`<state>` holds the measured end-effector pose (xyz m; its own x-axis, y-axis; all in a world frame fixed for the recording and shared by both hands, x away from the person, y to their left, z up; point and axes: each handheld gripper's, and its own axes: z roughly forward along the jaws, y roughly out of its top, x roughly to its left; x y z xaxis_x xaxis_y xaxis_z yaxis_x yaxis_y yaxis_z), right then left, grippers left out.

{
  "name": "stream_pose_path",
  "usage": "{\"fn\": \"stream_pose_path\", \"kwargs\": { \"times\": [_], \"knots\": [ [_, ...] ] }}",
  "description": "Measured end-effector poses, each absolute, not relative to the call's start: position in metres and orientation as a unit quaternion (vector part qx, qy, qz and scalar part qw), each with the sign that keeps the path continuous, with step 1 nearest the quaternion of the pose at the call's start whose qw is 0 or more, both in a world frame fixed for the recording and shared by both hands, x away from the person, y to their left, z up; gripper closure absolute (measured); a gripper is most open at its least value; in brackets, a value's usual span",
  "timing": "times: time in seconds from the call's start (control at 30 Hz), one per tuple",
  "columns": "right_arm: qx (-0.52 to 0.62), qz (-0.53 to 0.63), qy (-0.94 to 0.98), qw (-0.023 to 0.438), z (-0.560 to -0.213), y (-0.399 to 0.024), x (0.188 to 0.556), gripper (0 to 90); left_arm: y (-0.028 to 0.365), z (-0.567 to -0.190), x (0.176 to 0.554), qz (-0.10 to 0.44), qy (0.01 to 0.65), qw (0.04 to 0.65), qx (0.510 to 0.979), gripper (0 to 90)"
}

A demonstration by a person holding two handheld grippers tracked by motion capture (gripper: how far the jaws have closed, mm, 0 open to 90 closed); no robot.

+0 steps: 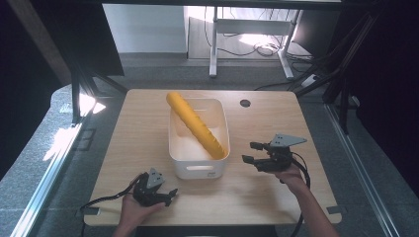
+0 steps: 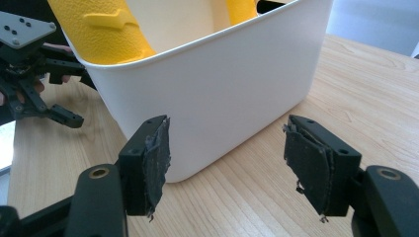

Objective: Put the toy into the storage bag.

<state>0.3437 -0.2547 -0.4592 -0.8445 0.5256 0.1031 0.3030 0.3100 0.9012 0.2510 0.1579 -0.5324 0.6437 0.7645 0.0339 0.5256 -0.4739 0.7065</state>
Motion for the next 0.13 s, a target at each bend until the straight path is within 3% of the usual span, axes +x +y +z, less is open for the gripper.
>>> {"fn": "stream_pose_path", "kwargs": {
  "times": [0.13],
  "knots": [
    [0.26, 0.524, 0.804, 0.106, -0.4615, -0.2546, 0.3427, 33.7, 0.1581, -0.532, 0.2512, 0.176, 0.384, 0.339, 0.841, 20.0]
  ]
}}
